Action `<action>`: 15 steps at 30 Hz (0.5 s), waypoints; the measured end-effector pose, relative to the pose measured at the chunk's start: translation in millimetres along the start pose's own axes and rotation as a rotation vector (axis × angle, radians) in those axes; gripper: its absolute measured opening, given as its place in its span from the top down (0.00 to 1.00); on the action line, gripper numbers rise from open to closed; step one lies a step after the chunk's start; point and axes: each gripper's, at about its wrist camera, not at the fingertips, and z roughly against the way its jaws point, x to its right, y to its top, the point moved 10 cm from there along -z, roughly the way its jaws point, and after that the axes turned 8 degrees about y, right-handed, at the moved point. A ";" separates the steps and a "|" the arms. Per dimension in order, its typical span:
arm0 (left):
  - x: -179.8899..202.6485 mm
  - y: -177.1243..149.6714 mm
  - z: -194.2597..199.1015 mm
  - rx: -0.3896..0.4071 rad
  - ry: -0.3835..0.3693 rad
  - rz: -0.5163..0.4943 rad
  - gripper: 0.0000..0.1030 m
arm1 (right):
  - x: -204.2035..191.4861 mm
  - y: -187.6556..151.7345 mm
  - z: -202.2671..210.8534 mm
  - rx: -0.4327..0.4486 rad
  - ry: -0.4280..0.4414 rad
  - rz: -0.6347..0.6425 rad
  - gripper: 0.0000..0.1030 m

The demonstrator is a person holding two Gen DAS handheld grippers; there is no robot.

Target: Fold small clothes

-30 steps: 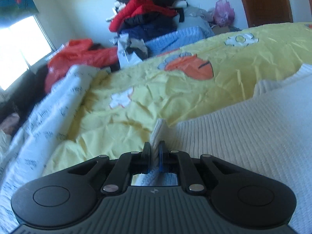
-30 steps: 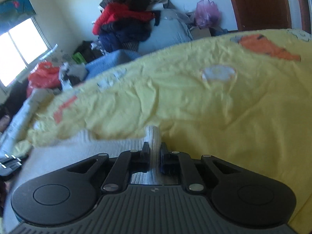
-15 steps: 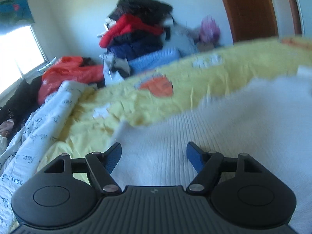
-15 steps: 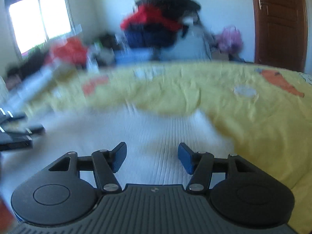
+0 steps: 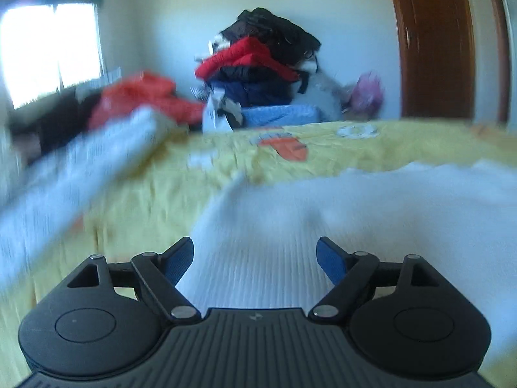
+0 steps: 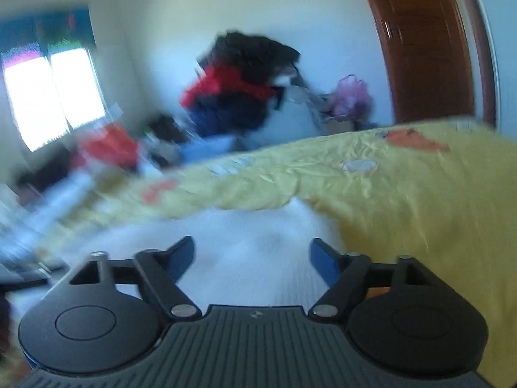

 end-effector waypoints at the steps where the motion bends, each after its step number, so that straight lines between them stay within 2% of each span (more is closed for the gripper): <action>1: -9.1 -14.3 12.0 -0.040 -0.046 0.061 0.19 | 2.0 -7.6 22.9 0.009 0.027 -0.064 0.11; 3: -26.7 -41.2 30.8 -0.103 -0.086 0.177 0.19 | 12.0 -28.5 59.0 0.003 0.042 -0.199 0.11; 5: -39.5 -59.4 41.9 -0.151 -0.101 0.278 0.19 | 25.4 -50.1 76.0 -0.027 0.049 -0.336 0.12; 7: -40.9 -73.1 39.4 -0.234 -0.193 0.412 0.17 | 39.4 -71.8 77.7 -0.075 0.053 -0.474 0.17; 8: -43.3 -72.0 40.5 -0.210 -0.191 0.456 0.15 | 44.8 -79.3 73.3 -0.097 0.048 -0.515 0.18; 10: -40.3 -67.7 35.2 -0.224 -0.204 0.504 0.09 | 46.7 -81.7 60.2 -0.083 0.076 -0.543 0.16; 13: -25.8 -57.7 21.0 -0.277 -0.327 0.648 0.08 | 42.5 -75.1 32.8 -0.071 0.072 -0.556 0.12; 15: -21.2 -51.9 11.7 -0.286 -0.333 0.718 0.01 | 39.6 -69.2 14.3 -0.054 0.046 -0.540 0.10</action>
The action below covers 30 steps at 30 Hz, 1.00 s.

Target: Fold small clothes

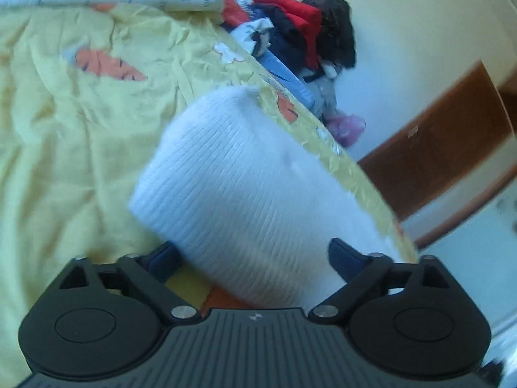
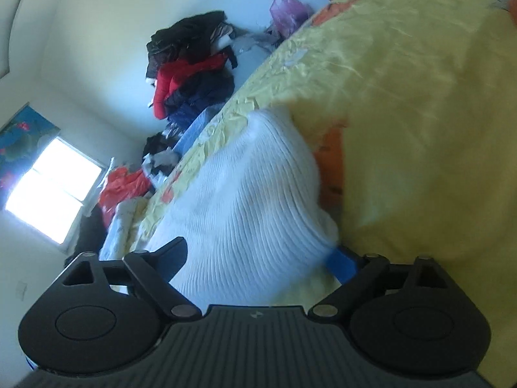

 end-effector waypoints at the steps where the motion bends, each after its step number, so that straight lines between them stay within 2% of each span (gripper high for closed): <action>1: 1.6 2.6 -5.3 0.007 -0.001 0.018 0.01 | -1.9 1.9 -7.5 0.015 -0.008 0.012 0.09; 3: 2.8 7.6 -12.4 0.035 0.006 0.046 0.02 | -3.4 5.7 -18.1 0.057 -0.034 0.039 0.10; 5: 4.7 10.3 -18.1 0.056 0.026 0.054 0.06 | -4.6 7.6 -26.0 0.089 -0.064 0.081 0.17; 6: 4.5 11.8 -20.5 0.062 0.048 0.053 0.39 | -2.7 9.9 -28.1 0.102 -0.084 0.094 0.30; 7: -0.2 12.4 -24.2 0.055 0.100 0.050 0.59 | 1.8 12.9 -28.3 0.110 -0.113 0.094 0.49; 8: -3.8 13.4 -27.9 0.044 0.124 0.055 0.66 | 6.9 14.6 -28.3 0.103 -0.116 0.073 0.55; 9: -7.1 13.1 -26.5 0.032 0.106 0.080 0.72 | 11.8 15.9 -27.7 0.090 -0.083 0.026 0.60; 10: -9.0 14.2 -26.8 0.014 0.092 0.102 0.74 | 13.8 18.3 -26.3 0.087 -0.056 -0.007 0.66; 11: -9.4 15.9 -24.9 0.001 0.083 0.111 0.78 | 14.9 20.2 -22.1 0.082 -0.034 -0.025 0.67; 16: 3.5 23.5 12.0 0.024 0.036 0.059 0.82 | -15.3 24.4 7.0 0.090 0.072 0.007 0.71; 19: 5.1 16.0 52.6 0.020 -0.016 0.015 0.82 | -37.8 16.4 45.4 0.079 0.155 0.015 0.71; 21: -3.8 2.5 82.0 -0.005 -0.041 -0.015 0.82 | -41.8 3.8 76.3 0.045 0.181 0.019 0.71; 23: -20.6 -19.2 106.8 -0.047 -0.051 -0.024 0.82 | -35.6 -11.8 102.4 0.003 0.185 -0.002 0.71; 27: -58.9 -68.9 121.5 -0.130 0.016 -0.051 0.80 | -6.3 -53.4 132.2 -0.081 0.117 -0.042 0.68; 28: -65.8 -76.4 118.0 -0.133 0.030 -0.069 0.79 | 1.6 -60.3 132.1 -0.095 0.093 -0.042 0.60; 29: -68.6 -79.0 115.7 -0.123 0.025 -0.086 0.75 | 9.2 -63.9 130.6 -0.099 0.061 -0.032 0.56; 30: -68.8 -77.9 115.6 -0.120 0.018 -0.100 0.74 | 15.2 -64.9 128.9 -0.101 0.018 -0.008 0.46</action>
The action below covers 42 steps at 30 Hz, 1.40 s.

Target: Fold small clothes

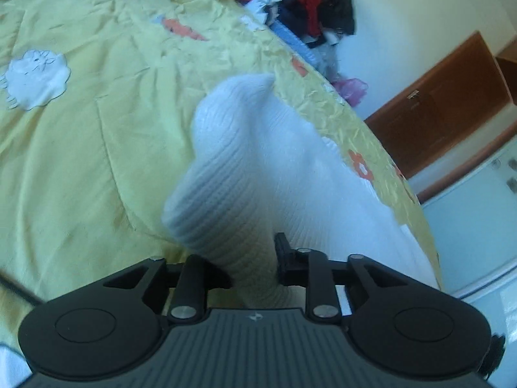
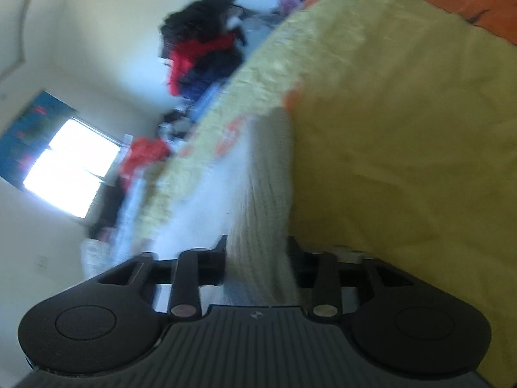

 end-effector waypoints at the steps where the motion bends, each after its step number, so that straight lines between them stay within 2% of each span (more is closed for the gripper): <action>1: 2.2 1.8 1.6 -0.018 -0.007 -0.014 0.73 | 0.6 4.0 0.2 0.006 -0.015 0.031 0.42; 2: 5.0 4.1 5.7 -0.047 -0.013 -0.036 0.72 | -1.1 10.6 3.2 0.019 -0.025 0.045 0.39; 4: 16.3 10.8 25.6 -0.057 -0.048 -0.148 0.71 | -11.0 31.3 17.5 0.087 -0.030 0.085 0.24; 5: 21.6 11.8 35.7 -0.058 -0.066 -0.229 0.62 | -16.9 42.8 23.8 0.124 -0.022 0.122 0.20; 6: 28.4 12.5 45.6 -0.063 -0.079 -0.330 0.58 | -23.7 56.1 29.9 0.162 -0.022 0.166 0.18; 7: 32.8 12.4 56.4 -0.053 -0.080 -0.404 0.58 | -27.6 66.2 30.7 0.178 -0.032 0.199 0.18; 9: 42.7 21.3 70.5 -0.025 -0.097 -0.506 0.58 | -36.6 84.0 19.2 0.150 -0.055 0.268 0.19; 11: 56.8 42.3 79.0 0.078 -0.094 -0.538 0.54 | -40.1 96.1 -3.8 0.096 -0.055 0.342 0.19; 13: 75.7 67.6 84.3 0.204 -0.103 -0.551 0.34 | -42.3 108.2 -34.0 0.040 -0.064 0.386 0.20; 14: 83.7 79.9 81.5 0.263 -0.083 -0.547 0.17 | -45.6 111.3 -48.8 0.020 -0.063 0.399 0.22; 16: 93.0 105.6 57.5 0.350 0.052 -0.548 0.14 | -50.7 115.6 -75.9 -0.009 -0.065 0.436 0.26; 17: 95.7 115.7 35.2 0.349 0.143 -0.568 0.14 | -52.6 117.3 -89.0 -0.031 -0.078 0.462 0.27; 18: 98.1 121.2 12.1 0.322 0.205 -0.590 0.14 | -52.4 119.2 -102.0 -0.055 -0.108 0.486 0.28; 19: 98.5 123.3 -7.0 0.287 0.237 -0.604 0.14 | -49.7 119.1 -118.4 -0.094 -0.149 0.515 0.28; 21: 100.8 121.7 -52.8 0.183 0.250 -0.638 0.14 | -40.6 112.8 -138.3 -0.175 -0.208 0.556 0.28; 23: 95.1 119.7 -88.1 0.106 0.310 -0.654 0.15 | -30.2 104.4 -153.1 -0.238 -0.266 0.584 0.30; 25: 86.9 118.5 -112.7 0.076 0.377 -0.676 0.36 | -29.2 95.6 -160.1 -0.258 -0.240 0.589 0.57; 26: 85.5 118.3 -119.5 0.078 0.395 -0.686 0.60 | -30.8 92.8 -159.4 -0.256 -0.217 0.597 0.66; 27: 83.0 117.8 -119.4 0.089 0.398 -0.689 0.83 | -32.1 92.5 -157.6 -0.240 -0.207 0.613 0.83; 28: 83.2 119.2 -117.1 0.105 0.395 -0.683 0.96 | -36.0 95.3 -154.1 -0.208 -0.209 0.635 0.85; 31: 88.3 141.9 -106.5 0.189 0.381 -0.587 0.99 | -51.8 116.5 -139.4 -0.074 -0.170 0.665 0.86; 32: 86.8 151.4 -104.1 0.235 0.399 -0.561 1.00 | -56.0 123.1 -133.6 -0.033 -0.153 0.657 0.86; 33: 82.3 159.1 -103.1 0.274 0.448 -0.542 1.00 | -54.8 127.9 -133.1 -0.017 -0.148 0.640 0.86; 34: 73.7 161.0 -108.1 0.266 0.479 -0.532 1.00 | -48.2 128.9 -137.0 -0.027 -0.159 0.626 0.86; 36: 53.3 154.5 -126.4 0.170 0.501 -0.480 1.00 | -26.4 121.0 -153.1 -0.088 -0.220 0.631 0.86; 37: 45.5 152.0 -129.6 0.160 0.519 -0.470 1.00 | -17.6 115.8 -159.9 -0.119 -0.234 0.621 0.86; 38: 44.0 152.1 -127.0 0.167 0.503 -0.459 1.00 | -14.4 113.4 -162.1 -0.123 -0.238 0.616 0.86; 41: 50.4 154.1 -112.6 0.142 0.367 -0.420 0.98 | -17.1 118.5 -154.1 -0.094 -0.240 0.582 0.53; 42: 50.0 156.6 -110.3 0.122 0.334 -0.406 0.96 | -18.2 120.5 -150.3 -0.087 -0.236 0.566 0.39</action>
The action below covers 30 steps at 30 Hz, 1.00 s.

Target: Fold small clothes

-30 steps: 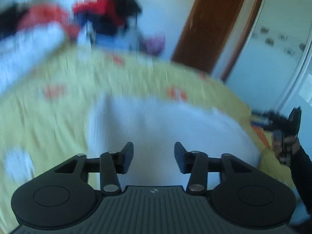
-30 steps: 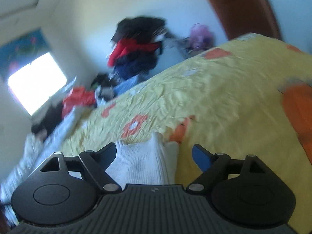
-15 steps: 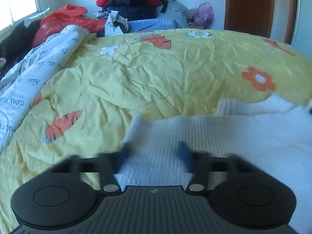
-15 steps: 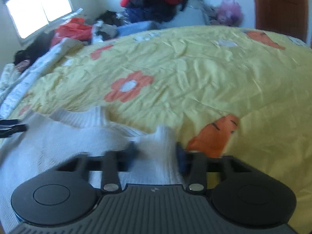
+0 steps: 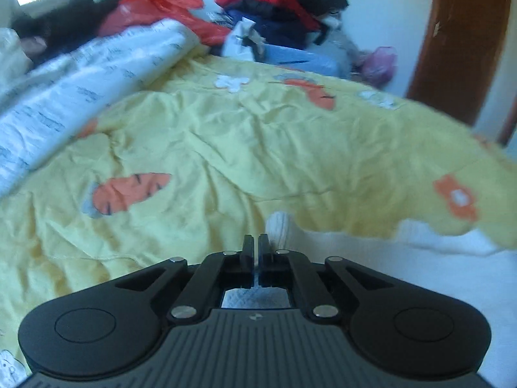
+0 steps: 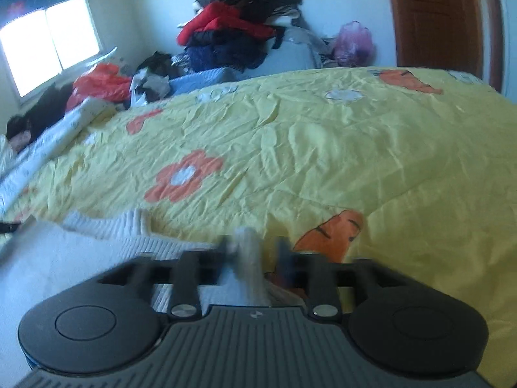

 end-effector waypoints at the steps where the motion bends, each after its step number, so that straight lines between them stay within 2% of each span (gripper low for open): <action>1: -2.9 1.7 2.0 -0.008 -0.027 0.010 0.95 | 0.5 1.7 4.8 0.014 0.011 -0.005 0.36; 4: -7.2 5.7 -1.2 -0.029 -0.052 -0.002 0.85 | 1.6 3.8 10.3 0.007 0.026 -0.005 0.36; 6: -3.2 6.0 -5.6 -0.041 -0.044 -0.028 0.68 | 2.0 3.8 7.1 -0.010 0.030 -0.015 0.36; 7: -0.7 6.0 -6.8 -0.038 -0.046 -0.038 0.63 | 3.4 4.0 4.5 -0.020 0.029 -0.016 0.36; 9: 3.9 6.8 -5.7 -0.024 -0.051 -0.052 0.34 | 3.0 1.2 -1.1 -0.042 0.035 -0.025 0.36; 11: 5.1 10.9 -3.1 0.015 -0.064 -0.039 0.28 | 2.4 -3.2 -6.8 -0.065 0.050 -0.049 0.36; 14: 3.9 15.4 3.9 0.063 -0.078 -0.007 0.28 | 1.1 -4.5 -9.1 -0.062 0.059 -0.055 0.36; 16: 12.9 9.5 0.0 0.024 -0.108 -0.053 0.30 | 0.5 -3.9 -8.6 -0.059 0.076 -0.060 0.36; 17: 17.0 5.0 -3.5 0.004 -0.097 -0.089 0.30 | 0.4 -4.3 -8.9 -0.060 0.084 -0.061 0.36; 20: 23.0 -6.3 -16.6 -0.040 -0.058 -0.141 0.41 | -0.1 -6.4 -11.7 -0.079 0.097 -0.053 0.39; 21: 23.2 -8.5 -20.3 -0.052 -0.060 -0.131 0.51 | -1.3 -6.4 -12.4 -0.079 0.103 -0.045 0.50; 22: 23.1 -9.0 -22.4 -0.056 -0.067 -0.115 0.56 | -2.8 -6.5 -13.0 -0.080 0.109 -0.036 0.71; 23: 22.5 -6.9 -22.3 -0.048 -0.065 -0.102 0.78 | -4.3 -6.9 -14.4 -0.087 0.118 -0.031 0.85; 24: 22.8 -3.4 -20.9 -0.039 -0.060 -0.094 0.91 | -6.0 -5.4 -14.3 -0.084 0.138 -0.046 0.87; 26: 22.7 5.0 -14.3 -0.002 -0.020 -0.091 0.92 | -9.4 6.7 -4.4 -0.020 0.128 -0.031 0.87; 28: 20.9 17.0 -2.0 0.073 0.017 -0.087 0.92 | -13.2 23.8 12.2 0.064 0.145 -0.026 0.88; 30: 17.5 25.1 2.7 0.112 0.026 -0.070 0.93 | -7.7 34.4 18.4 0.109 0.152 -0.050 0.88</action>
